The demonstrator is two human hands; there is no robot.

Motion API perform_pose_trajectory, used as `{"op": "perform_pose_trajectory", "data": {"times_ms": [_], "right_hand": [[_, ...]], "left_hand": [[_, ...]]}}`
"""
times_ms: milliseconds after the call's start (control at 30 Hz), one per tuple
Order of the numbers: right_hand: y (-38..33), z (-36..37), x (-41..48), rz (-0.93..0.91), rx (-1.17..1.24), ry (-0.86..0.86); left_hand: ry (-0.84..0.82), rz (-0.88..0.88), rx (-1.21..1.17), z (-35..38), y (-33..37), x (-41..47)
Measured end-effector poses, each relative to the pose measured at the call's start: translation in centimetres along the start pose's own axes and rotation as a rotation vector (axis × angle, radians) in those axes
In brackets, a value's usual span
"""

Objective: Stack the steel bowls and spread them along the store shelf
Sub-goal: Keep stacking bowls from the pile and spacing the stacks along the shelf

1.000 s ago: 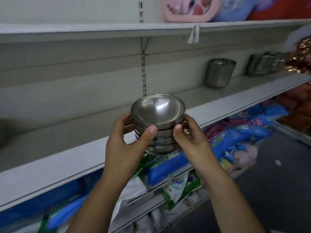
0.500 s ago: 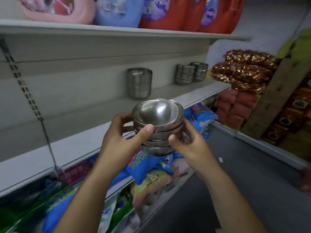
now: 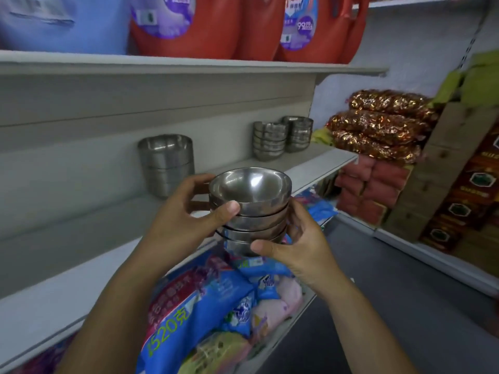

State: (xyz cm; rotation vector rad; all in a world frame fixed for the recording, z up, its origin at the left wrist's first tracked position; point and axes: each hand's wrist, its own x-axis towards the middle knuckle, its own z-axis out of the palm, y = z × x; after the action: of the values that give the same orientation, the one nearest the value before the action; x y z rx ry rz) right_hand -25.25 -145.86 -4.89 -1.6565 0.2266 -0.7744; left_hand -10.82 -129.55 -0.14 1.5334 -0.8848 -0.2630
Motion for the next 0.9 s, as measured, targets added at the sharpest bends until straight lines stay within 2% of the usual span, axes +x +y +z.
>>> {"op": "perform_pose_trajectory", "data": {"times_ms": [300, 500, 733, 900], "right_hand": [[5.9, -5.7, 14.1, 0.070, -0.045, -0.028], [10.3, -7.7, 21.2, 0.106, -0.023, -0.078], [14.3, -9.5, 28.8, 0.147, 0.001, -0.264], [16.6, -9.8, 33.2, 0.146, 0.031, -0.447]], "left_hand": [[-0.074, -0.009, 0.079, 3.1, -3.8, 15.0], [-0.026, -0.082, 0.130, 4.7, -6.6, 21.0], [0.103, -0.181, 0.137, 7.1, -8.8, 25.0], [0.263, -0.245, 0.155, 8.8, -9.9, 26.7]]}}
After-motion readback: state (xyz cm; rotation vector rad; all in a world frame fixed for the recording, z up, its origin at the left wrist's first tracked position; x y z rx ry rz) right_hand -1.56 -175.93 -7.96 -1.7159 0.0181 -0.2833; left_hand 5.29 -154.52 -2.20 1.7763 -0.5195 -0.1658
